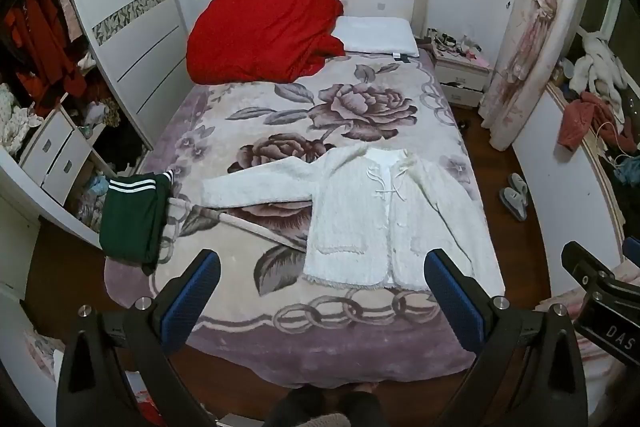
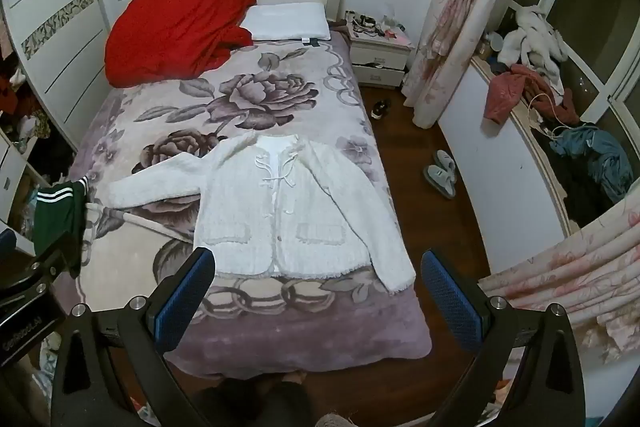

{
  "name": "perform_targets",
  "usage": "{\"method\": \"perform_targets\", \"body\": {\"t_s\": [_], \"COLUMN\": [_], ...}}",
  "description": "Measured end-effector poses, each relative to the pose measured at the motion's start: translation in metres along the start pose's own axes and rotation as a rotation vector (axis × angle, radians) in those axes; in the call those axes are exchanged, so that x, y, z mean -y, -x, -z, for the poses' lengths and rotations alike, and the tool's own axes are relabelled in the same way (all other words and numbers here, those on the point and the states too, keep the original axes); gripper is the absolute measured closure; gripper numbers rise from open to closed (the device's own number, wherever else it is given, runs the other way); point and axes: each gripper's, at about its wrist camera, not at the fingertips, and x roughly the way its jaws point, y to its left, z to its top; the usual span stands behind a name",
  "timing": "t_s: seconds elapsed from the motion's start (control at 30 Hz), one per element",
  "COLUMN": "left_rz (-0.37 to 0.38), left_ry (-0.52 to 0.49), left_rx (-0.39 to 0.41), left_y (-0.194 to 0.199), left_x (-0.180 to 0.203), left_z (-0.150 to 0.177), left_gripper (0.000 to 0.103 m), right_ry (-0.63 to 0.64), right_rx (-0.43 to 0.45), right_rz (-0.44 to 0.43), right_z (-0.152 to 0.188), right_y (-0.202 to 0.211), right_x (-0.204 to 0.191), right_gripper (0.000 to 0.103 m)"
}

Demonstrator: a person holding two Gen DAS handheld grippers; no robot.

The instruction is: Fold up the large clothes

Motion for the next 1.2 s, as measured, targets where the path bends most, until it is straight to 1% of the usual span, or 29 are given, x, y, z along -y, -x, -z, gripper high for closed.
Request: {"method": "perform_targets", "body": {"t_s": [0.17, 0.2, 0.23, 0.5, 0.53, 0.67, 0.7, 0.8, 0.9, 1.2], "left_rz": [0.008, -0.008, -0.008, -0.008, -0.009, -0.009, -0.006, -0.003, -0.003, -0.003], "left_ry": [0.002, -0.004, -0.005, -0.006, -0.006, -0.004, -0.011, -0.014, -0.015, -0.013], "left_rx": [-0.013, -0.003, -0.002, 0.003, 0.006, 0.015, 0.02, 0.03, 0.034, 0.033], "left_y": [-0.001, 0.005, 0.006, 0.005, 0.008, 0.012, 0.014, 0.017, 0.018, 0.02], "left_x": [-0.003, 0.002, 0.003, 0.002, 0.0, 0.002, 0.007, 0.007, 0.007, 0.005], "left_z": [0.001, -0.007, -0.008, -0.007, -0.014, -0.026, -0.028, -0.019, -0.019, -0.02], "left_gripper": [0.0, 0.0, 0.0, 0.0, 0.0, 0.0, 0.0, 0.0, 0.0, 0.0], "right_ry": [0.003, 0.003, 0.003, -0.012, -0.014, -0.018, -0.017, -0.018, -0.027, -0.028], "right_rx": [0.0, -0.001, -0.001, 0.01, 0.01, 0.013, 0.014, 0.018, 0.024, 0.028], "right_rz": [0.002, 0.001, 0.001, 0.007, 0.002, -0.003, -0.004, -0.004, -0.006, -0.009], "right_z": [0.003, 0.003, 0.004, 0.007, 0.009, 0.007, 0.007, 0.005, 0.002, 0.001], "right_y": [0.001, 0.001, 0.001, 0.005, 0.012, 0.014, 0.015, 0.016, 0.028, 0.033], "right_x": [-0.001, -0.001, -0.002, -0.002, 0.001, 0.002, 0.001, 0.004, 0.006, 0.006], "right_gripper": [0.0, 0.0, 0.0, 0.0, 0.0, 0.0, 0.0, 0.0, 0.0, 0.0]}}
